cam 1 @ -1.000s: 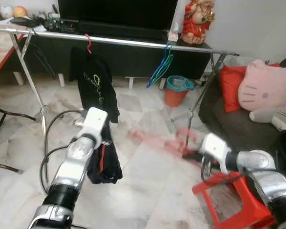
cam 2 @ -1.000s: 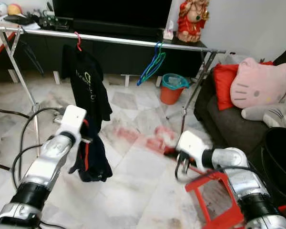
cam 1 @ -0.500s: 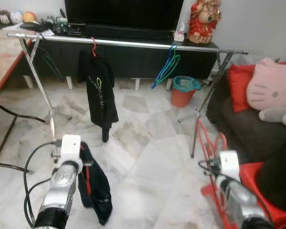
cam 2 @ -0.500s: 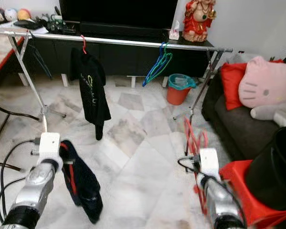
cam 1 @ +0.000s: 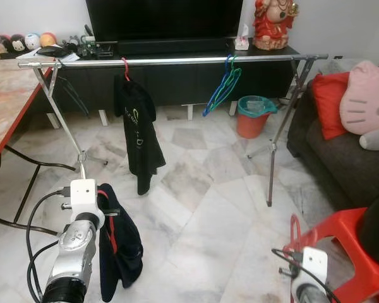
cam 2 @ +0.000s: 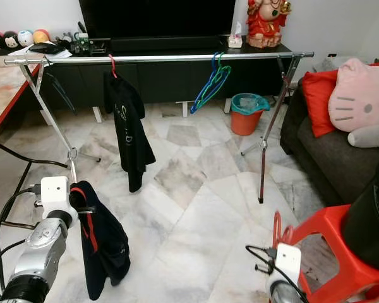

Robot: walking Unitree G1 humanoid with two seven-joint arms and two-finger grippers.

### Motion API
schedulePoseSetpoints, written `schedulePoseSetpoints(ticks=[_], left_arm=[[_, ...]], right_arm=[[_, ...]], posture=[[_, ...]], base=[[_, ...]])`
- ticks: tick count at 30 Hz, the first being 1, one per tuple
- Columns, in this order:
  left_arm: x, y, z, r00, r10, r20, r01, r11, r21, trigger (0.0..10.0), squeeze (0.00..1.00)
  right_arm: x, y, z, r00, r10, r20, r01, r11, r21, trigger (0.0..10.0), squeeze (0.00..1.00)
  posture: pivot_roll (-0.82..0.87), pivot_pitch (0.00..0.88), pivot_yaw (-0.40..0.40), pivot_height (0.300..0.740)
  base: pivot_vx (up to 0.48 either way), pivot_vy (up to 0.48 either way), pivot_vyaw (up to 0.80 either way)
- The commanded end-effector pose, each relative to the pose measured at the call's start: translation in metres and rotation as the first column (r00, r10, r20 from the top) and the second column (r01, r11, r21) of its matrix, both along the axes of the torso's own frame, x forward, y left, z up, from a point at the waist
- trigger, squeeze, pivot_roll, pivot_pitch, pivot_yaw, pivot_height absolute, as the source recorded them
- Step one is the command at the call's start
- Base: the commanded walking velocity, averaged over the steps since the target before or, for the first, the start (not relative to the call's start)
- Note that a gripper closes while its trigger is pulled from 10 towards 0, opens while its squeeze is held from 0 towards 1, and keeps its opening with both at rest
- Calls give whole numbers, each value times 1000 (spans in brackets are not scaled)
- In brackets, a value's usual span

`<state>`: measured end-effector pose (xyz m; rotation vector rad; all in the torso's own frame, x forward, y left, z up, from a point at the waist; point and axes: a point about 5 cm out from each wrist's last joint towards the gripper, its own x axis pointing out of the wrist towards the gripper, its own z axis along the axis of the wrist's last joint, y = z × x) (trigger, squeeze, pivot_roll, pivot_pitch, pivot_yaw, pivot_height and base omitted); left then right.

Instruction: Hang hanger

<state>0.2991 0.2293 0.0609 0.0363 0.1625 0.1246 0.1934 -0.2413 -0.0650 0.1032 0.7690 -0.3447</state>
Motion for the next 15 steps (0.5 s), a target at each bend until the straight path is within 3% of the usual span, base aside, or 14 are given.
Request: schedulePoseSetpoints(ticks=[1, 6, 8, 10, 15], left_arm=[[-1, 2, 6, 999, 1, 40, -2, 1000, 14, 10000, 0], [-10, 9, 11, 996, 42, 83, -46, 998, 46, 10000, 0], [-10, 9, 14, 994, 43, 97, -48, 998, 49, 10000, 0], [-12, 6, 30, 987, 29, 158, -38, 998, 54, 10000, 0], [-17, -5, 39, 982, -13, 191, 1, 998, 64, 10000, 0]], right_arm=[[-4, -3, -1, 1000, -6, -12, 6, 1000, 4, 10000, 0], [-26, -4, -13, 995, -3, -101, 4, 1000, 6, 10000, 0], [-28, -4, -14, 994, 0, -109, 1, 1000, 2, 10000, 0], [-36, 0, -18, 986, 55, -156, -55, 998, 4, 10000, 0], [-38, -3, -19, 988, 35, -149, -34, 999, 12, 10000, 0]], posture=[[-16, 0, 5, 740], [22, 0, -28, 740], [22, 0, -28, 740], [33, 0, -34, 740], [15, 0, -27, 740]], base=[[0, 0, 0], [0, 0, 0], [0, 0, 0], [0, 0, 0], [0, 0, 160]])
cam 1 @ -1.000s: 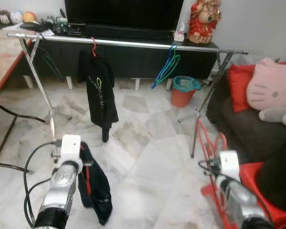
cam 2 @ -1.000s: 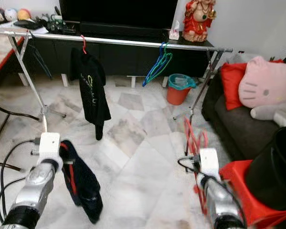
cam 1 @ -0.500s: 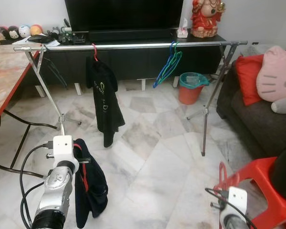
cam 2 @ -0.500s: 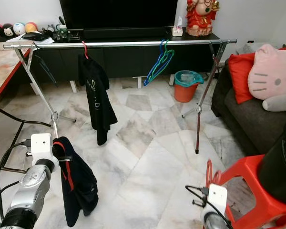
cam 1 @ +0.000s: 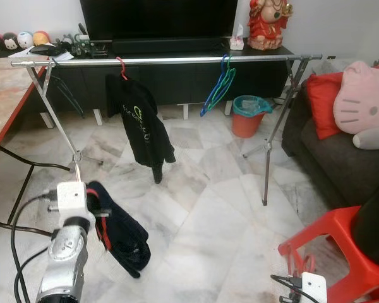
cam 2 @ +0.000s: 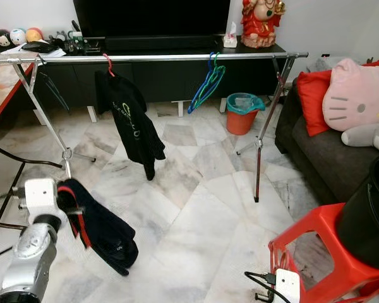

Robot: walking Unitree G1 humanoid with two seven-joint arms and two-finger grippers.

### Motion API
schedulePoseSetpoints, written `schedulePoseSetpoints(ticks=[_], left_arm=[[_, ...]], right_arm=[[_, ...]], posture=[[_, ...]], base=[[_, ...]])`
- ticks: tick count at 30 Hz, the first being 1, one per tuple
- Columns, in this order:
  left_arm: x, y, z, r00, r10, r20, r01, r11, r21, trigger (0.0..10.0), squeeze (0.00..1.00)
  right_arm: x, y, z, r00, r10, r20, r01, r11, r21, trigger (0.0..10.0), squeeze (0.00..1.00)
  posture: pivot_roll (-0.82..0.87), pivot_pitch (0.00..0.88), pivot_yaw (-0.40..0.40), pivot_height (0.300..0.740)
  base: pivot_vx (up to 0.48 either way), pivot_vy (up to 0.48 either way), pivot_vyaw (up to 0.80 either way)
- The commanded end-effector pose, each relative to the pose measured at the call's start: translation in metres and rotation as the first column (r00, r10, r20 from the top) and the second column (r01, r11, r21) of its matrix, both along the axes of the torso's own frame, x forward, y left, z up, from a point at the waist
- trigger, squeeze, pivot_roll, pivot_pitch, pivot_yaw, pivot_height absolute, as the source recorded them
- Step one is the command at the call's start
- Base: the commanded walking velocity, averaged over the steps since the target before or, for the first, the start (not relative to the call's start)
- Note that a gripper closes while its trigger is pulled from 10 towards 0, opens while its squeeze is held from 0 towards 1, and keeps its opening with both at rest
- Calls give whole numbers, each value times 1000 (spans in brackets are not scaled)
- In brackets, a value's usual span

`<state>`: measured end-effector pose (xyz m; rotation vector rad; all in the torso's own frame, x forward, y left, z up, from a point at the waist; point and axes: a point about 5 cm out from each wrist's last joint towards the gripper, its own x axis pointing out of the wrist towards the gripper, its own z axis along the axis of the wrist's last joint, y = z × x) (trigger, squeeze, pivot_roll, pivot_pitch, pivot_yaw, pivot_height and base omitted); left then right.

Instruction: Hang hanger

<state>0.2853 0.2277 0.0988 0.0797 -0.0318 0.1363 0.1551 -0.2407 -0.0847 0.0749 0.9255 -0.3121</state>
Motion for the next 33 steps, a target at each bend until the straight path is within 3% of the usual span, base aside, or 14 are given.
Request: schedulePoseSetpoints(ticks=[1, 5, 9, 13, 22, 33], left_arm=[[-5, -8, 5, 1000, -18, 13, 18, 1000, 11, 10000, 0], [-4, -16, 12, 999, -34, 37, 33, 999, 22, 10000, 0], [4, -24, 28, 995, -53, 80, 49, 998, 41, 10000, 0], [7, -29, 34, 994, -65, 87, 62, 997, 38, 10000, 0], [5, -39, 35, 994, -79, 79, 77, 997, 24, 10000, 0], [6, -44, 36, 993, -92, 75, 90, 996, 20, 10000, 0]], right_arm=[[-2, -6, 1, 1000, 12, -2, -12, 1000, -16, 10000, 0], [-7, -11, 0, 1000, 17, -21, -18, 1000, -25, 10000, 0], [-15, -15, -2, 999, 2, -45, -3, 1000, -12, 10000, 0], [5, 4, 1, 999, 28, -20, -28, 1000, -1, 10000, 0], [8, 1, 2, 998, 56, -20, -56, 998, -10, 10000, 0], [8, 3, 2, 997, 71, -22, -71, 997, -13, 10000, 0]], posture=[[10, 0, -26, 740], [12, 0, -30, 740], [16, 0, -34, 740], [3, 0, -26, 740], [16, 0, -34, 740], [15, 0, -32, 740]], base=[[0, 0, 800], [0, 180, 800], [0, 60, 0], [0, 182, 0], [0, 242, 469], [0, 248, 0]])
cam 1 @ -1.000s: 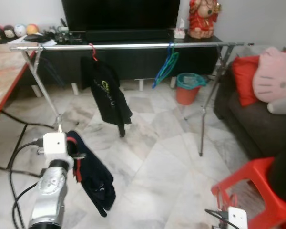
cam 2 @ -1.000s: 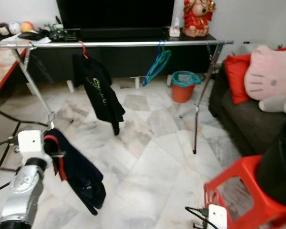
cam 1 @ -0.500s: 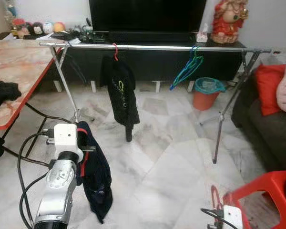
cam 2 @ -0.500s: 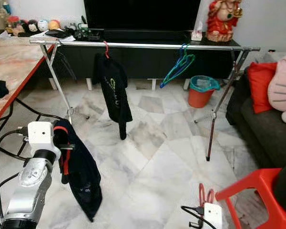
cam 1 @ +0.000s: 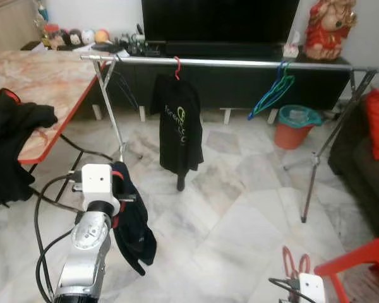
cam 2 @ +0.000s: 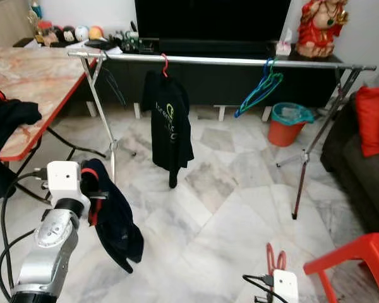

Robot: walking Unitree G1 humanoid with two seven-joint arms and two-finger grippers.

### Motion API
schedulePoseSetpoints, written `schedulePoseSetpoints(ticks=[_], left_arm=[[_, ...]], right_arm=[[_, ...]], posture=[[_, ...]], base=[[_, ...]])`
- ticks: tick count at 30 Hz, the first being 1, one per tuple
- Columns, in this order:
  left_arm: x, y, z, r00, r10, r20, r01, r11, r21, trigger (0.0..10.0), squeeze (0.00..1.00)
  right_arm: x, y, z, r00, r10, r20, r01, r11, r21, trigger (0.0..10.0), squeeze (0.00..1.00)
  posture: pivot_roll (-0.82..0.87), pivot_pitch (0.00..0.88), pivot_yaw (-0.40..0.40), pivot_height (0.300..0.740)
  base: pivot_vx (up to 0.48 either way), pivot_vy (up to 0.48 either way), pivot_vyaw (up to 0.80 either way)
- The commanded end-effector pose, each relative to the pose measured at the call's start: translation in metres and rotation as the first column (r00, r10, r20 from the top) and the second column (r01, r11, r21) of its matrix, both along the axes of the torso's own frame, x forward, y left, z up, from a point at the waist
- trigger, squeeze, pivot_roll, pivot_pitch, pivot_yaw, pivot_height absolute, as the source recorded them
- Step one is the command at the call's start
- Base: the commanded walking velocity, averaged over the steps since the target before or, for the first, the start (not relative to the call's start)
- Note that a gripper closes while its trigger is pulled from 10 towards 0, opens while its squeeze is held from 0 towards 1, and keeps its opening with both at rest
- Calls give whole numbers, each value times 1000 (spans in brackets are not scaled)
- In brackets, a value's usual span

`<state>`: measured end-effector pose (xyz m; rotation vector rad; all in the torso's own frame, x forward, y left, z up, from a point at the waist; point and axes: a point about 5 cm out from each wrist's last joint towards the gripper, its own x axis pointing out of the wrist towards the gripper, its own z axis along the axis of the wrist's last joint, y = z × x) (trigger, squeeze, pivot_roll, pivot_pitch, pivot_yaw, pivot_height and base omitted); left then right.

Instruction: Hang hanger

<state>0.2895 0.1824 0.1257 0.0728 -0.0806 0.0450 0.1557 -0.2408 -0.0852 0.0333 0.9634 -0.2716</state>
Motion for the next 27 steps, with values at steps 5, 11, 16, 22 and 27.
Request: schedulePoseSetpoints(ticks=[5, 11, 16, 22, 27], left_arm=[[2, 0, 10, 1000, 0, 31, -1, 1000, 13, 10000, 0], [4, -1, 16, 999, -5, 37, 4, 1000, 16, 10000, 0], [5, -1, 19, 999, -2, 45, 1, 1000, 17, 10000, 0], [7, 1, 22, 999, 4, 49, -6, 1000, 22, 10000, 0], [5, 11, 22, 998, 35, 48, -37, 998, 44, 10000, 0]], right_arm=[[8, 3, 3, 998, 58, 13, -58, 998, -15, 10000, 0], [10, 3, 4, 999, 42, 25, -42, 999, -4, 10000, 0], [11, 0, 5, 999, 26, 36, -26, 1000, -9, 10000, 0], [14, 2, 6, 998, 28, 48, -28, 1000, -3, 10000, 0], [16, 0, 7, 998, 41, 45, -40, 999, -10, 10000, 0]], posture=[[22, 0, -32, 740], [33, 0, -33, 740], [49, 0, -37, 740], [54, 0, -38, 740], [59, 0, -46, 740]], base=[[0, 247, 420], [0, 247, 400], [0, 250, 0], [0, 249, 0], [0, 249, 0]])
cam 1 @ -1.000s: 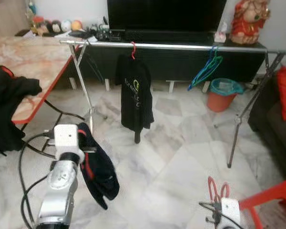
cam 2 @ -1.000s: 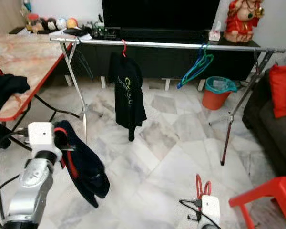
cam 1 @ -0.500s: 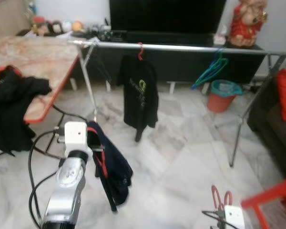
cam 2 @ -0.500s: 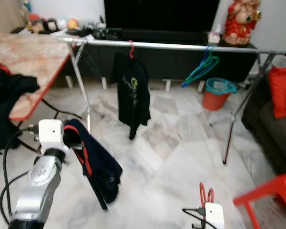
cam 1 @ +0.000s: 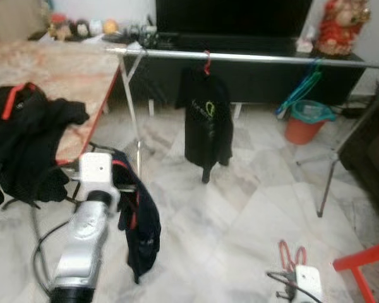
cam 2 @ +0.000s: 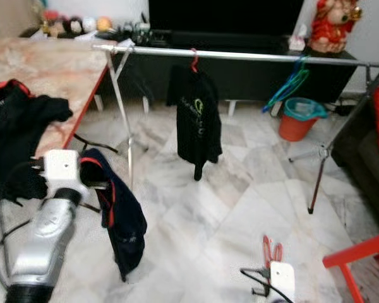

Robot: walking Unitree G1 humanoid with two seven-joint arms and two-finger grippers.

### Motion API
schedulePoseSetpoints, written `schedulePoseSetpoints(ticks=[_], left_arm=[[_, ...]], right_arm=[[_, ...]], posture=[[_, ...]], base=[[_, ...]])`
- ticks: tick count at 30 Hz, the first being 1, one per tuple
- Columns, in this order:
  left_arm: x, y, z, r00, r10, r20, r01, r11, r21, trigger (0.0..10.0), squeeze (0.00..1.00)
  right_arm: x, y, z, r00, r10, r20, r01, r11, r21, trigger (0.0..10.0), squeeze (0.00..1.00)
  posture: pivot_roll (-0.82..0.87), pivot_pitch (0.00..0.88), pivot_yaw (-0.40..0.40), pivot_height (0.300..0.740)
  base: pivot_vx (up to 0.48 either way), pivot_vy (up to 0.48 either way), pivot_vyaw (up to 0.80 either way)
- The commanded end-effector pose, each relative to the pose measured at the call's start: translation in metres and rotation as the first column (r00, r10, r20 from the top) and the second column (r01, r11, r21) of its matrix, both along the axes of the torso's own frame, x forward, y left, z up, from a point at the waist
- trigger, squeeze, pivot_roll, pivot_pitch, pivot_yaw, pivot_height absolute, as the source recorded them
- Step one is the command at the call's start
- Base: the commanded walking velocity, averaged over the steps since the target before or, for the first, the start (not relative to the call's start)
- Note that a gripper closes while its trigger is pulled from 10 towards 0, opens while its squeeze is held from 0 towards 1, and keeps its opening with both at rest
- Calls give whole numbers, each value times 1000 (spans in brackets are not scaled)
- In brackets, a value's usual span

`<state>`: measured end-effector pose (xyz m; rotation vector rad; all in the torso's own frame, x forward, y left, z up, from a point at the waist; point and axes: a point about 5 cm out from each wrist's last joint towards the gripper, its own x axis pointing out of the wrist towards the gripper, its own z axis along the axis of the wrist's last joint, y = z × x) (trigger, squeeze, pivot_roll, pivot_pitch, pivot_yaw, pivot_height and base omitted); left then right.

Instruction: Hang hanger

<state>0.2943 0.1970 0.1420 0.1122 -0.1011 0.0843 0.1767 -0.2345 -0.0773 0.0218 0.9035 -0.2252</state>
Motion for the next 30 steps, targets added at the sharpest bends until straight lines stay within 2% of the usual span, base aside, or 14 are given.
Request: schedulePoseSetpoints(ticks=[1, 4, 14, 30], left_arm=[[-1, 0, 7, 1000, 7, 26, -7, 1000, 11, 10000, 0], [-4, 5, 7, 999, 21, 24, -21, 1000, 19, 10000, 0], [-7, 7, 5, 999, 35, 20, -35, 999, 20, 10000, 0], [-2, 3, 9, 999, 18, 28, -18, 1000, 18, 10000, 0]], right_arm=[[-5, -7, -1, 1000, -4, -16, 3, 1000, -18, 10000, 0], [-4, -7, 0, 1000, 7, -13, -8, 1000, -25, 10000, 0], [-2, -8, 1, 999, 31, -17, -32, 999, -29, 10000, 0], [0, -7, 2, 999, 31, -17, -31, 999, -21, 10000, 0]], posture=[[58, 0, -48, 740], [63, 0, -51, 740], [66, 0, -59, 740], [64, 0, -60, 740]], base=[[0, 251, 0], [0, 247, 0], [0, 249, 762], [0, 246, 0]])
